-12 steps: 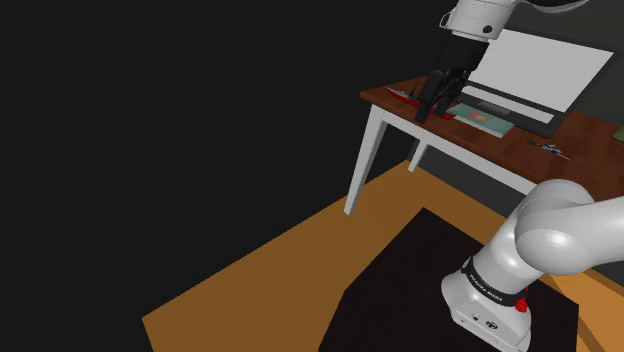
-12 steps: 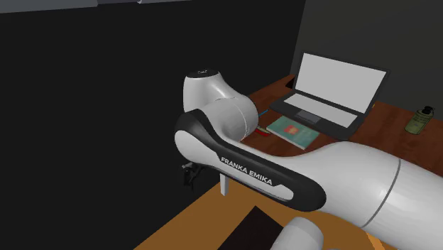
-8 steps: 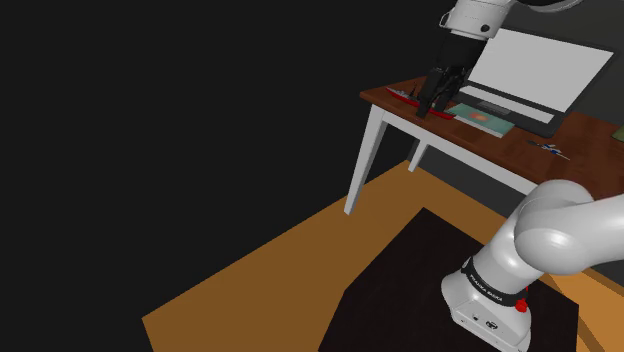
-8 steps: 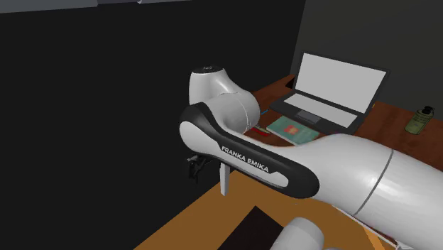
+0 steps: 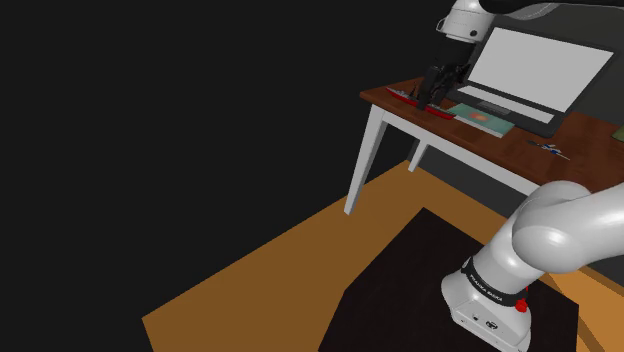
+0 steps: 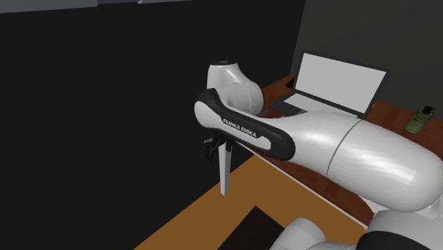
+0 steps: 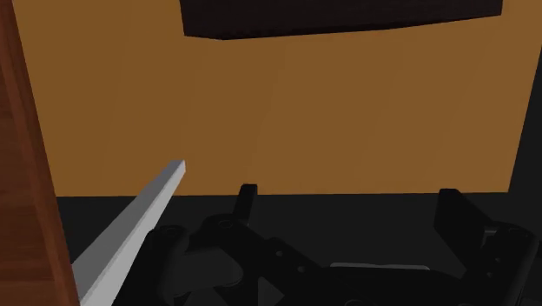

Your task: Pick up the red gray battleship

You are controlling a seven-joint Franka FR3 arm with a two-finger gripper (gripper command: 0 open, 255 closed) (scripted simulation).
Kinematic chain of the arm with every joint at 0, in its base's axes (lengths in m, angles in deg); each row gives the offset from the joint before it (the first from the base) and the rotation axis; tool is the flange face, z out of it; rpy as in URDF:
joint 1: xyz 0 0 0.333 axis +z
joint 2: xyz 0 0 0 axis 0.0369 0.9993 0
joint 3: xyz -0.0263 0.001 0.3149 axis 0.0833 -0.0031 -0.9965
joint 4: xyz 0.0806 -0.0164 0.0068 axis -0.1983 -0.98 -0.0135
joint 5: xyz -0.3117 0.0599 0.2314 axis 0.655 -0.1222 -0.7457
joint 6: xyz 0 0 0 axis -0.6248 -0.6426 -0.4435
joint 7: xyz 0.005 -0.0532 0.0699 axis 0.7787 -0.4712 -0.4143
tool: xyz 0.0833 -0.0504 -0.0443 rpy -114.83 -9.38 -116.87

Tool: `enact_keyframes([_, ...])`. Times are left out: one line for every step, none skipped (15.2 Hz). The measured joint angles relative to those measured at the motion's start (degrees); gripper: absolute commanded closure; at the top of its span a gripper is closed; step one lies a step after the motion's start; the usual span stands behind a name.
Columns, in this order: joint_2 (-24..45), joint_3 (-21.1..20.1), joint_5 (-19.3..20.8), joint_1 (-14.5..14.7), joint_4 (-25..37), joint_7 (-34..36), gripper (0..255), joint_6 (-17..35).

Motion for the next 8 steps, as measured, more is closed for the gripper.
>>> enact_keyframes([1.5,1.05,0.46,-0.24,1.09,-1.21,0,0.45])
enact_keyframes([3.26,1.92,0.73,-0.36,1.96,-2.19,0,1.34])
enact_keyframes([4.6,3.02,1.16,-0.65,3.09,-3.5,0,1.55])
enact_keyframes([5.78,4.04,1.53,-0.92,3.45,-4.71,0,2.39])
enact_keyframes([6.96,4.99,1.81,-1.15,4.33,-5.88,0,2.72])
enact_keyframes([8.33,6.14,2.13,-1.43,5.31,-7.28,0,3.17])
enact_keyframes([10.56,7.15,2.07,-1.46,7.15,-8.49,0,3.6])
enact_keyframes([12.43,8.26,2.13,-1.64,8.74,-9.9,0,3.87])
